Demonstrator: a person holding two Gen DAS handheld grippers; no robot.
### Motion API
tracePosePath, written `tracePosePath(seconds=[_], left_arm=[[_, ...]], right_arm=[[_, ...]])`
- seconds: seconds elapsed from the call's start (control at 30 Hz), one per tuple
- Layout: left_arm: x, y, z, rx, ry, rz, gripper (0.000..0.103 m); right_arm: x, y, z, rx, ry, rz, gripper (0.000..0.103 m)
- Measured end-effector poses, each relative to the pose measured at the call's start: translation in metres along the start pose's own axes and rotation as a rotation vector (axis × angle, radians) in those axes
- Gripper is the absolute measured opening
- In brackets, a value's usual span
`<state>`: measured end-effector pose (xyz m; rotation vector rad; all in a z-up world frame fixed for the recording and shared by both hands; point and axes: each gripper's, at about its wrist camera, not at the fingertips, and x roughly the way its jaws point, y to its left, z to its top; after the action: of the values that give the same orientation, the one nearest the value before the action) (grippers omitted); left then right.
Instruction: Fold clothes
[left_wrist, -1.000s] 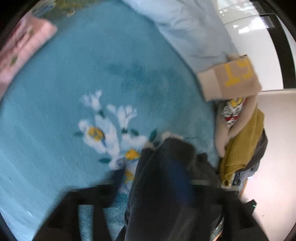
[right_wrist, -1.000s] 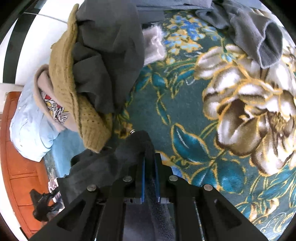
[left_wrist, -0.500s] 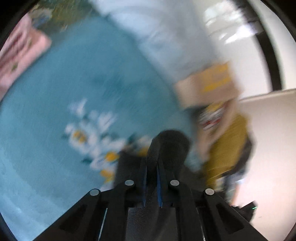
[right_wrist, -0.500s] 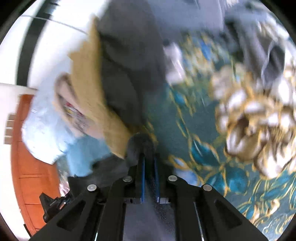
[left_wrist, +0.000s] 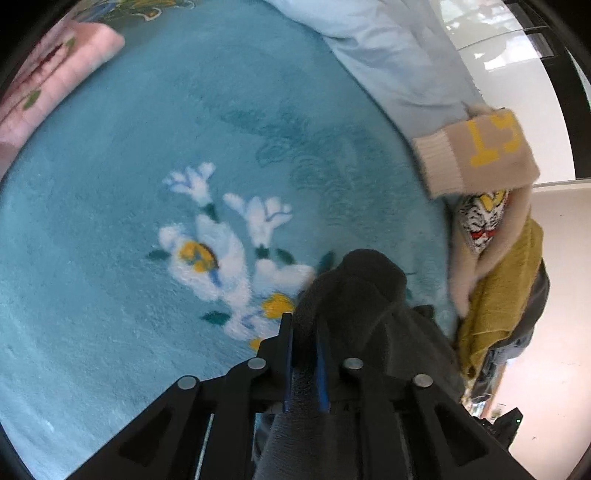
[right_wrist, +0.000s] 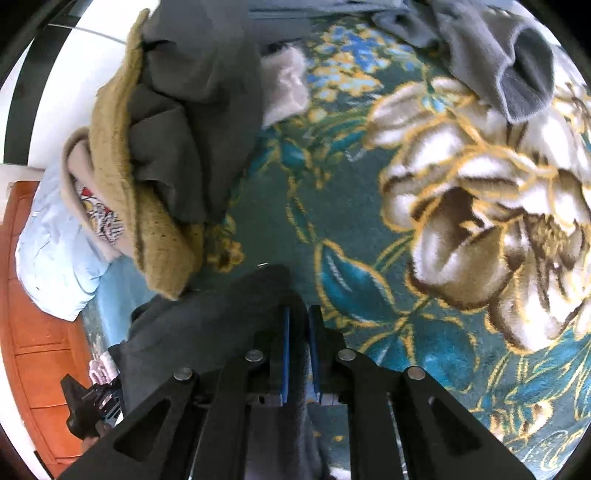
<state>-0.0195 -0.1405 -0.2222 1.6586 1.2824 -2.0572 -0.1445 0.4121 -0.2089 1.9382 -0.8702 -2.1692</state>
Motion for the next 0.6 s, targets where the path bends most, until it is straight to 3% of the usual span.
tracePosePath(seconds=[0.1, 0.17, 0.3, 0.4, 0.47, 0.53, 0.6], left_arm=[[-0.034, -0.002, -0.010, -0.035, -0.069, -0.003, 0.042], [-0.062, -0.013, -0.024, 0.003, -0.127, -0.002, 0.043], [-0.078, -0.062, -0.072, 0.266, -0.144, 0.028, 0.043], [-0.057, -0.101, -0.121, 0.524, -0.066, 0.032, 0.046], [-0.037, -0.117, -0.149, 0.698, -0.043, 0.091, 0.046], [-0.020, -0.118, -0.160, 0.763, -0.059, 0.163, 0.046], [-0.007, -0.108, -0.155, 0.734, -0.057, 0.194, 0.046]], right_arm=[[-0.022, 0.019, -0.005, -0.040, -0.064, -0.019, 0.031], [-0.026, 0.037, -0.029, -0.124, -0.065, -0.021, 0.036], [-0.024, 0.076, -0.088, -0.321, -0.035, -0.015, 0.036], [-0.022, 0.105, -0.133, -0.469, -0.013, -0.011, 0.036], [-0.019, 0.121, -0.160, -0.554, 0.001, -0.013, 0.036], [-0.011, 0.113, -0.167, -0.524, -0.019, -0.070, 0.036], [-0.003, 0.100, -0.157, -0.473, -0.053, -0.127, 0.036]])
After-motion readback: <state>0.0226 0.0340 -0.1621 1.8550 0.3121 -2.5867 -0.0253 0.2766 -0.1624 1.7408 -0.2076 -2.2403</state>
